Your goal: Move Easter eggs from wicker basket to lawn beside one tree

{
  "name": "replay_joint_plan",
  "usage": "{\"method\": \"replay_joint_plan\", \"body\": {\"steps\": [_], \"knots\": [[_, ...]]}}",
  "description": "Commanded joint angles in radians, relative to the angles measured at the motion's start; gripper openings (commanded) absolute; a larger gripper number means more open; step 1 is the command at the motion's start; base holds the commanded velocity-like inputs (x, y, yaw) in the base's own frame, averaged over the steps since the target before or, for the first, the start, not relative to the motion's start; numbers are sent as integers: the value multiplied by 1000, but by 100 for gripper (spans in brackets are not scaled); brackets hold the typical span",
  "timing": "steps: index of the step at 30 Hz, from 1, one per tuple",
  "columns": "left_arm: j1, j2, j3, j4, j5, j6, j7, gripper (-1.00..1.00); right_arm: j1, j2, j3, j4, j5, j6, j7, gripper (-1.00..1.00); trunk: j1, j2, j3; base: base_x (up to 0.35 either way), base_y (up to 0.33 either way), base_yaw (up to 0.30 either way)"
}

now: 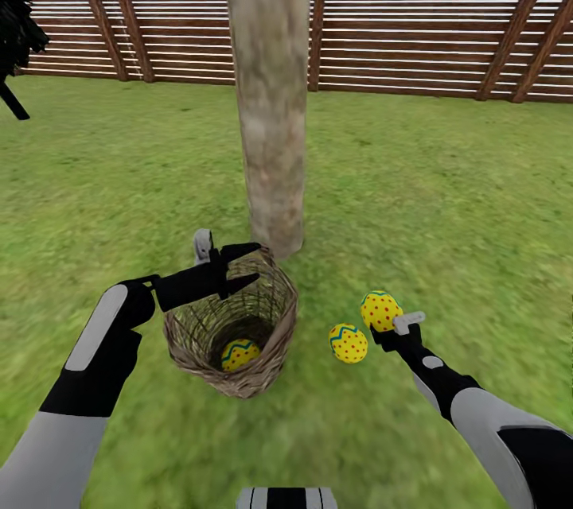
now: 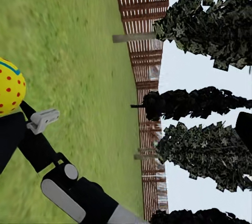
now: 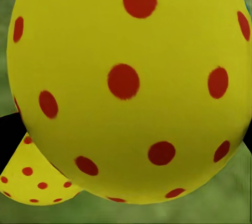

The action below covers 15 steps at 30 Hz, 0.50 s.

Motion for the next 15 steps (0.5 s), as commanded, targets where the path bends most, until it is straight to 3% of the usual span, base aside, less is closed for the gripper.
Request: {"method": "replay_joint_plan", "body": {"steps": [1, 9, 15], "knots": [[-1, 0, -1, -1, 10, 0, 10, 100, -1, -1, 6, 1, 0, -3, 1, -100, 0, 0, -1, 0, -231, 4], [-1, -1, -1, -2, 10, 0, 9, 100, -1, 0, 6, 2, 0, -3, 1, -100, 0, 0, -1, 0, -314, 9], [-1, -4, -1, -7, 10, 0, 10, 100, -1, 1, 6, 2, 0, -3, 1, -100, 0, 0, -1, 0, -324, 257]]}}
